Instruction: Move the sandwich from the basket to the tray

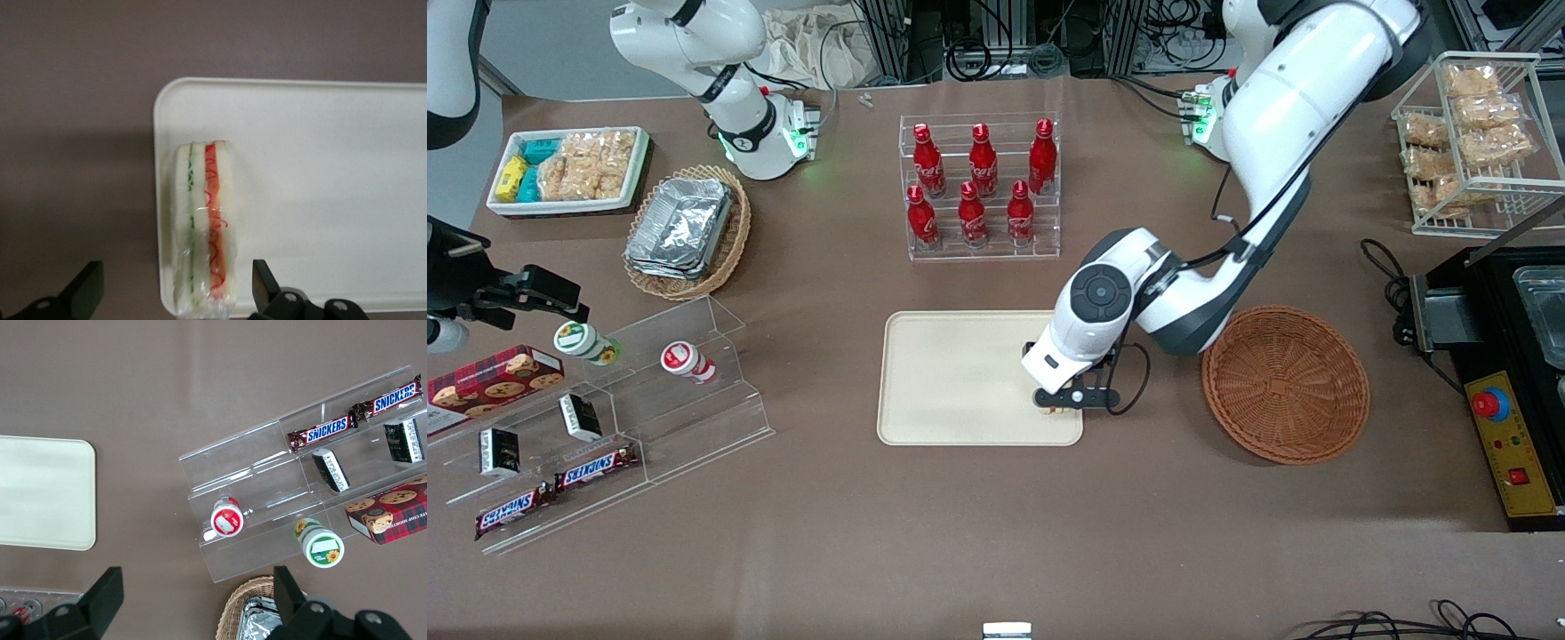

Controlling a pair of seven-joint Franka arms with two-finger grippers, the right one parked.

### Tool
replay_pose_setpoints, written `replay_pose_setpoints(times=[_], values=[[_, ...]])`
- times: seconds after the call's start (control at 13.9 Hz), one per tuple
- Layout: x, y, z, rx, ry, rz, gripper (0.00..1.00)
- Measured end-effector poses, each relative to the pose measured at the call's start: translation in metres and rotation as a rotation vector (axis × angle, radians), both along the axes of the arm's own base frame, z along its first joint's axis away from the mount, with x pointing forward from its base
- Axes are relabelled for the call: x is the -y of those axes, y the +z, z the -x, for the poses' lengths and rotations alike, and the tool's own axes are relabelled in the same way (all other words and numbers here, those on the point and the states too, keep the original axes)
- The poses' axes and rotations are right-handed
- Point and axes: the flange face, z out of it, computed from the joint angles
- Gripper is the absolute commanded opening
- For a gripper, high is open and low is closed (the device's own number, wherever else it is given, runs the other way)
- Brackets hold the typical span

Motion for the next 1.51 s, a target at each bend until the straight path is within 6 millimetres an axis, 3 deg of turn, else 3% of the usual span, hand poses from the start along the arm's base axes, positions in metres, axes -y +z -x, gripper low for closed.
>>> replay_pose_setpoints(times=[0.29,0.58,1.15,1.51], values=[[-0.052,0.088,-0.014,0.008,0.108,-0.014,1.00],[-0.105,0.149,-0.020,0.012,0.201,-0.010,1.00],[-0.219,0.201,-0.028,-0.035,0.155,-0.035,1.00],[-0.290,0.217,-0.030,-0.062,0.099,-0.051,1.00]])
